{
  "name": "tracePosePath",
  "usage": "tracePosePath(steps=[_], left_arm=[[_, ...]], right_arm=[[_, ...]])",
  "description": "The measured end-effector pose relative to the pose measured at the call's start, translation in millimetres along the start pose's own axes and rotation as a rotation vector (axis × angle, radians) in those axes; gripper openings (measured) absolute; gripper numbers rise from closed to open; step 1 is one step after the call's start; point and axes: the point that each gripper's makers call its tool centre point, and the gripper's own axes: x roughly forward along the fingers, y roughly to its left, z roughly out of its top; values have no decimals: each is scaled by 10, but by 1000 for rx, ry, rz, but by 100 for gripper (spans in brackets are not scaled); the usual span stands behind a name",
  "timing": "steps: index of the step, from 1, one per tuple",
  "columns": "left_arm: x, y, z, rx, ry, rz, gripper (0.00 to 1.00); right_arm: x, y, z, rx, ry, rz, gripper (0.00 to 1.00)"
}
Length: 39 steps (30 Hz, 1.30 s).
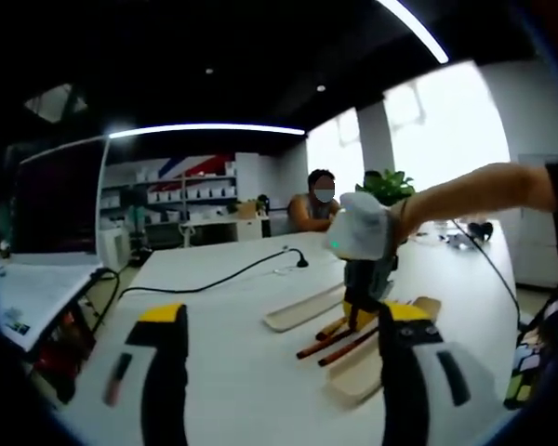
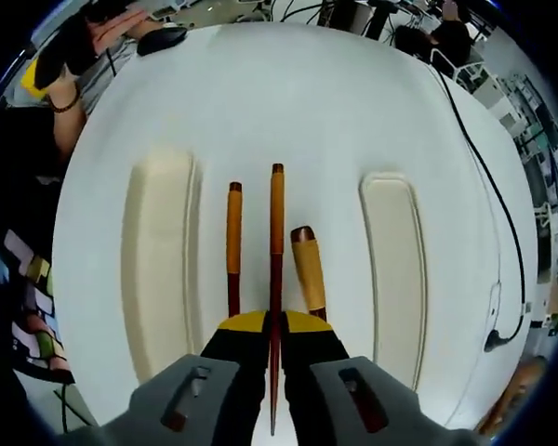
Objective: Arrange the utensils inside the cutlery case until each visible utensil rests in its matching compartment.
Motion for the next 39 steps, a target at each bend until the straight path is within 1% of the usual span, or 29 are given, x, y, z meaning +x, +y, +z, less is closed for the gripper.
tracePosePath(steps=[1, 4, 9, 12, 17, 20, 26, 29, 33, 39], left_arm=[[1, 7, 4, -1, -1, 2, 89], [7, 27, 3, -1, 0, 5, 89], [15, 61, -29, -3, 11, 15, 89], [13, 53, -25, -8, 7, 12, 89], [-7, 46, -22, -5, 6, 16, 88], [-17, 48, -20, -4, 5, 18, 88], [-11, 61, -46, -4, 14, 22, 88], [-6, 52, -53, -4, 16, 20, 88], [-8, 50, -45, -4, 14, 21, 88], [-1, 37, -50, -3, 16, 18, 88]], right_arm=[[2, -6, 2, 14, -2, 5, 1], [0, 7, 7, 1, -7, 18, 1], [0, 37, 13, 21, -28, 37, 1], [-19, 71, 35, 9, -29, 39, 0], [-46, 23, 39, 4, -27, 7, 0], [-87, 44, 27, 4, -36, 6, 0], [-167, 47, 23, 10, -45, -20, 0], [-198, 56, 6, 1, -34, -31, 0], [-272, 86, 18, 5, -39, -45, 0], [-359, 135, -14, -5, -18, -66, 0]])
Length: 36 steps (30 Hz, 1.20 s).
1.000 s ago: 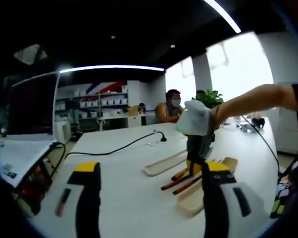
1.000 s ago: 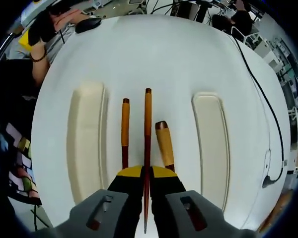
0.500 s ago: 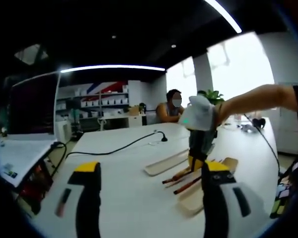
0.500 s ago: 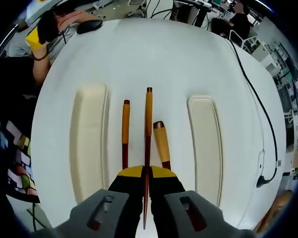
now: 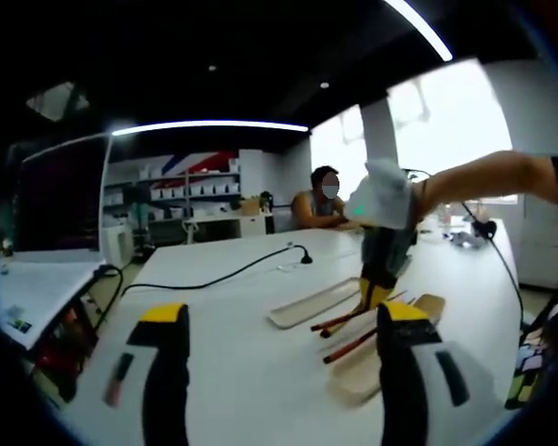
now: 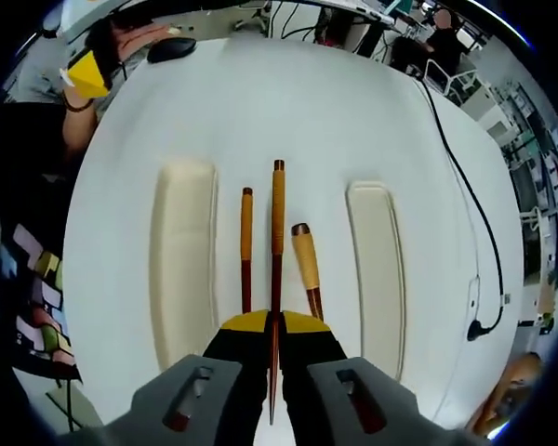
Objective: Arrange the utensils inside the cutlery case until each visible utensil rests in its matching compartment.
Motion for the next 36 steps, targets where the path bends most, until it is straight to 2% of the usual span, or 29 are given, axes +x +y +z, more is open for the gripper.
tracePosePath(steps=[6, 18, 29, 36], left_arm=[[-6, -6, 13, 0, -2, 0, 88], [-75, 31, -11, -5, 4, 20, 88], [-204, 54, -8, -17, -2, 55, 88], [-258, 63, -48, -18, 9, 71, 88]], right_arm=[[-83, 70, 8, 5, 16, -1, 0], [-233, 280, 33, -43, 67, 7, 0], [-149, 460, 95, -52, 101, 62, 1], [-5, 550, 89, -60, 118, 90, 1]])
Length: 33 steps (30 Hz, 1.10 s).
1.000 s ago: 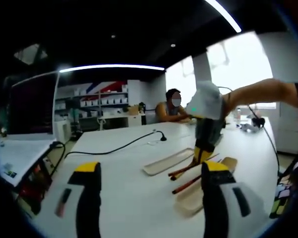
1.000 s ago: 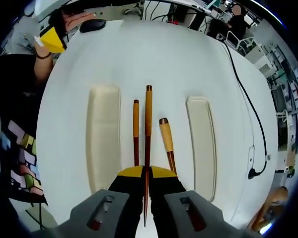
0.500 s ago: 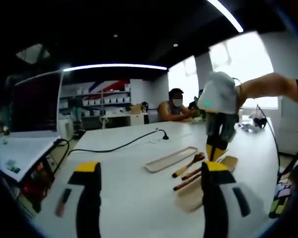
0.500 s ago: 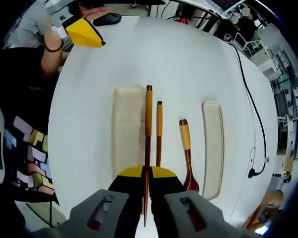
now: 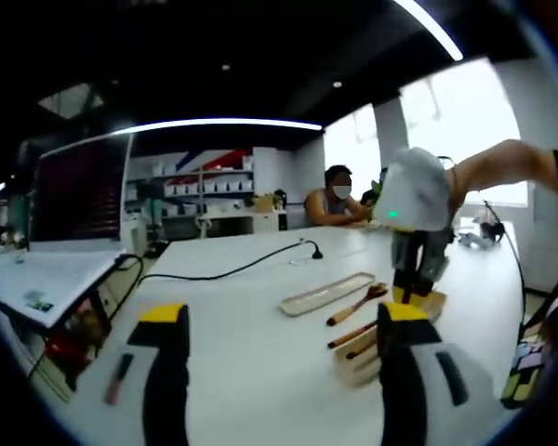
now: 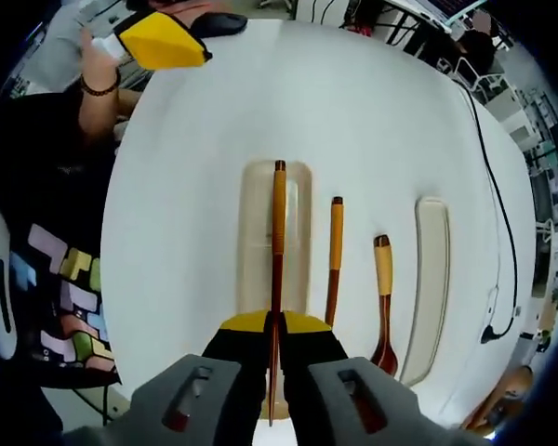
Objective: Arrange the utensils inside the cutlery case until each visible utensil rests in its matching compartment.
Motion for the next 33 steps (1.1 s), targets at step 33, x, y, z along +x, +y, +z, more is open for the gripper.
tracePosePath(steps=[33], left_arm=[[-34, -7, 11, 4, -2, 6, 87]], right_arm=[[100, 124, 59, 51, -55, 93, 3]])
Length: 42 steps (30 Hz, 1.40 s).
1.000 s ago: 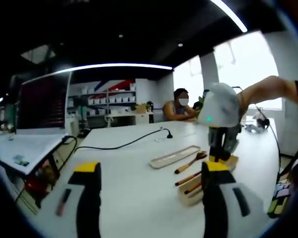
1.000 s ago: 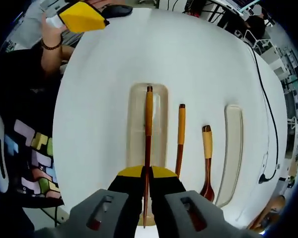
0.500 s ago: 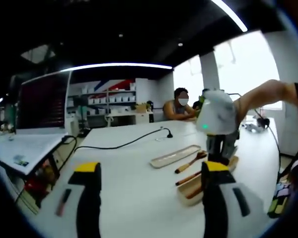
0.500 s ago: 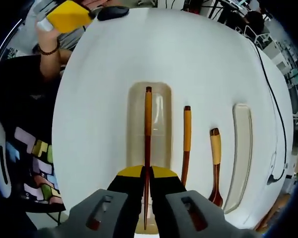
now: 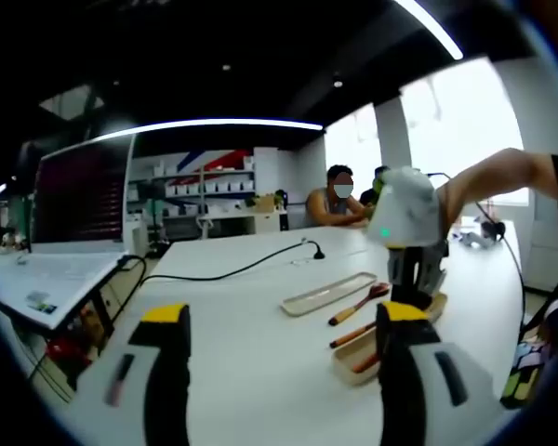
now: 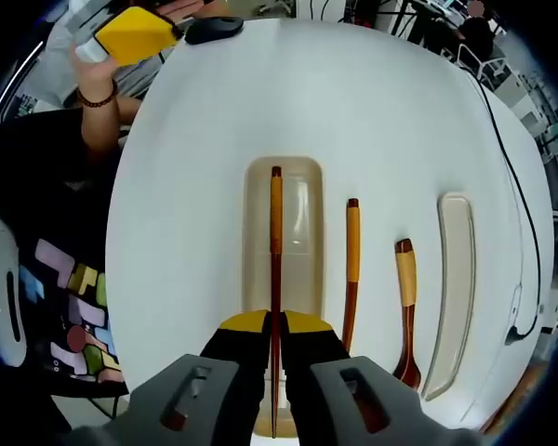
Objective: Arrange the utensils inside the cutlery case until each visible utensil rests in its matching compartment.
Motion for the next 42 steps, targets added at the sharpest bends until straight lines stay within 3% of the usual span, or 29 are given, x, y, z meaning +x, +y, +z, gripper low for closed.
tracePosePath(steps=[6, 21, 32, 42], left_arm=[[16, 0, -31, 3, 7, -3, 87], [29, -4, -49, 5, 13, -3, 87], [26, 25, -52, 4, 15, 4, 87], [50, 35, -78, -2, 20, -3, 87]], right_arm=[[-66, 29, -22, 9, -10, 14, 3], [-237, -369, -35, 77, -90, -82, 5], [-206, -550, -67, 67, -103, -120, 8], [18, -667, -165, 12, -52, -131, 9]])
